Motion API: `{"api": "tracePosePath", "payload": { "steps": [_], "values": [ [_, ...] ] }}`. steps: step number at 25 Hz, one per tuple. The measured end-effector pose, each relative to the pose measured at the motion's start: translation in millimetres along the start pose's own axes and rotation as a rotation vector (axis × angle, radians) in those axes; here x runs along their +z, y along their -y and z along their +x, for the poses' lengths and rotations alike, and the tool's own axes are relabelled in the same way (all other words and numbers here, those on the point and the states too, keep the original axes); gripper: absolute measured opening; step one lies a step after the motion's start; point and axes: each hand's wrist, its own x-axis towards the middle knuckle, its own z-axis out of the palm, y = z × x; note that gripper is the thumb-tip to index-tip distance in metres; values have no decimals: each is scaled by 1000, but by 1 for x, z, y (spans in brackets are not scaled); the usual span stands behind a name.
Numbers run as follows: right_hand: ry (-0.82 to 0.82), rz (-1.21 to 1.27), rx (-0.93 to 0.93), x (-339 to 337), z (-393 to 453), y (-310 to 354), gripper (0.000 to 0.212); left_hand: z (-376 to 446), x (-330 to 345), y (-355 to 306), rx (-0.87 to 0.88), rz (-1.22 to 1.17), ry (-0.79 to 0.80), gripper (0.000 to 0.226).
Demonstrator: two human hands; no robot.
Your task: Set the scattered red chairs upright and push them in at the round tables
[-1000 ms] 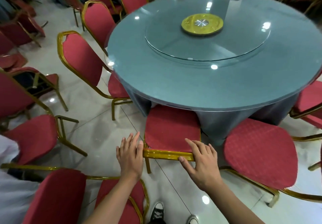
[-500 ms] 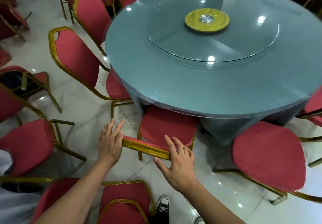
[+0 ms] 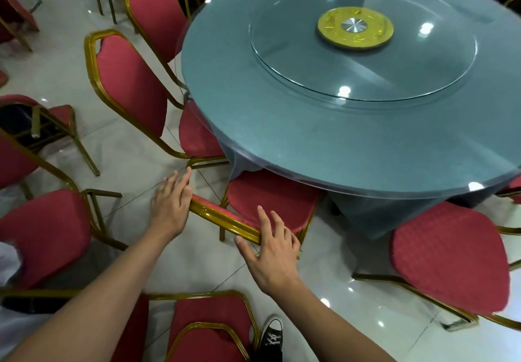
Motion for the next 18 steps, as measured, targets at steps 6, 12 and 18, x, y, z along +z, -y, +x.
{"api": "tracePosePath", "payload": {
  "steps": [6, 12, 18],
  "values": [
    [23, -6, -44, -2, -1, -4, 76, -51, 6, -50, 88, -31, -19, 63],
    [-25, -38, -119, -31, -12, -21, 69, -75, -2, -75, 190, -1, -43, 69],
    [-143, -77, -74, -81, -31, -41, 68, -95, -16, -103, 230, -40, -19, 70]
  ]
}}
